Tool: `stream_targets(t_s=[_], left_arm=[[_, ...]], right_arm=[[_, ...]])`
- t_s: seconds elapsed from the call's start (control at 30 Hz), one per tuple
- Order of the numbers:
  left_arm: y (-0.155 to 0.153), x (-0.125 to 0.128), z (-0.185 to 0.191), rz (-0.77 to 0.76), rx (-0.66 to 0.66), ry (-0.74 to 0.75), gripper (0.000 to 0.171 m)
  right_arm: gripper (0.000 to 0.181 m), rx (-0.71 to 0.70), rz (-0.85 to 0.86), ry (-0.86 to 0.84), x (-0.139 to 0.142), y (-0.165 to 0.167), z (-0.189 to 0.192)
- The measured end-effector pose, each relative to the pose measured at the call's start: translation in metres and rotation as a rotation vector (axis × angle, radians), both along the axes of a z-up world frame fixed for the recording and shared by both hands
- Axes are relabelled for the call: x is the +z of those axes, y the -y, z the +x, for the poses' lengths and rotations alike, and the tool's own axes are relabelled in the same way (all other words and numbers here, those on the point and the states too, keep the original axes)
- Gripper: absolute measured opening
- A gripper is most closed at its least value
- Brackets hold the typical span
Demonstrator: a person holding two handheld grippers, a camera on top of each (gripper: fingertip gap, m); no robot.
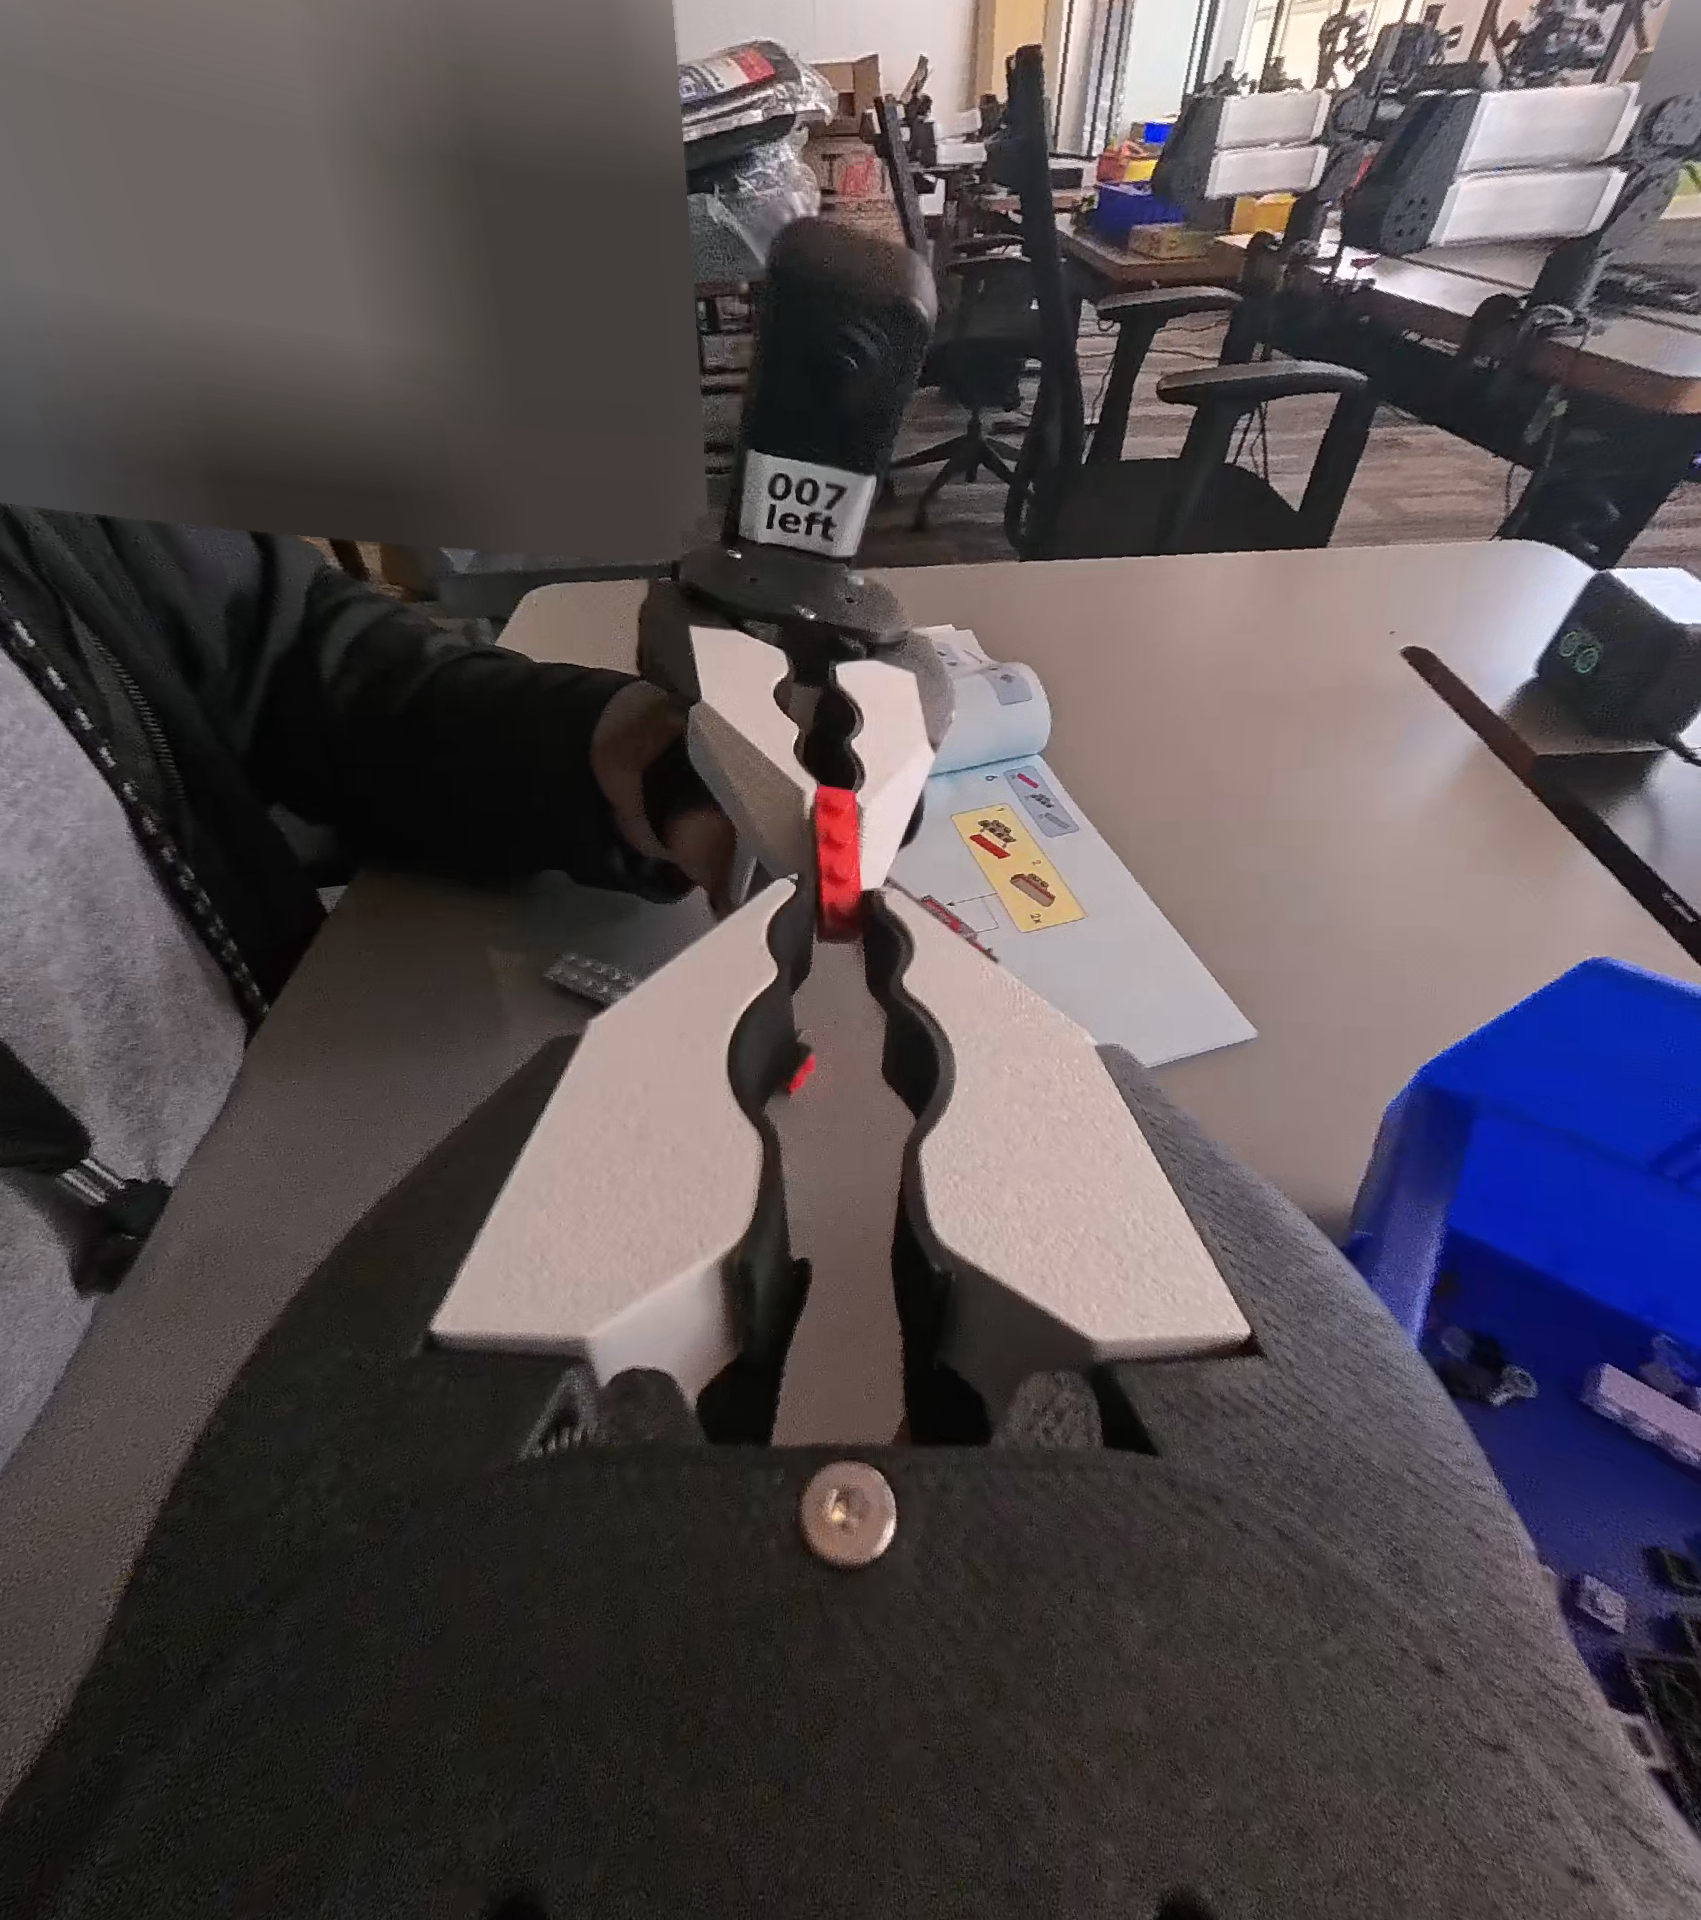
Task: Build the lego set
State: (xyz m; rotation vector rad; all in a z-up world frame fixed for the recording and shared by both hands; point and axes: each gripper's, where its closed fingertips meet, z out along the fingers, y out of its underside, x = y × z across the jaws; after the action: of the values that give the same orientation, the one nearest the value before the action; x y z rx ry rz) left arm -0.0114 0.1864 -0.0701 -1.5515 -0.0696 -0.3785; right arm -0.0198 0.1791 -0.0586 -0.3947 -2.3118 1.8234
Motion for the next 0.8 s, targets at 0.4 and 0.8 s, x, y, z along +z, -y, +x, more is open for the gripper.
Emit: stream_targets(t_s=[0.4, 0.8], left_arm=[[-0.0007, -0.0052, -0.0008, -0.015, -0.008, 0.046, 0.002], [-0.0006, 0.0004, 0.0042, 0.066, -0.038, 0.064, 0.002]], right_arm=[[0.010, -0.010, 0.021, 0.020, -0.0048, -0.0010, -0.0023], [0.010, 0.022, 0.023, 0.071, -0.0050, 0.0005, 0.0039]])
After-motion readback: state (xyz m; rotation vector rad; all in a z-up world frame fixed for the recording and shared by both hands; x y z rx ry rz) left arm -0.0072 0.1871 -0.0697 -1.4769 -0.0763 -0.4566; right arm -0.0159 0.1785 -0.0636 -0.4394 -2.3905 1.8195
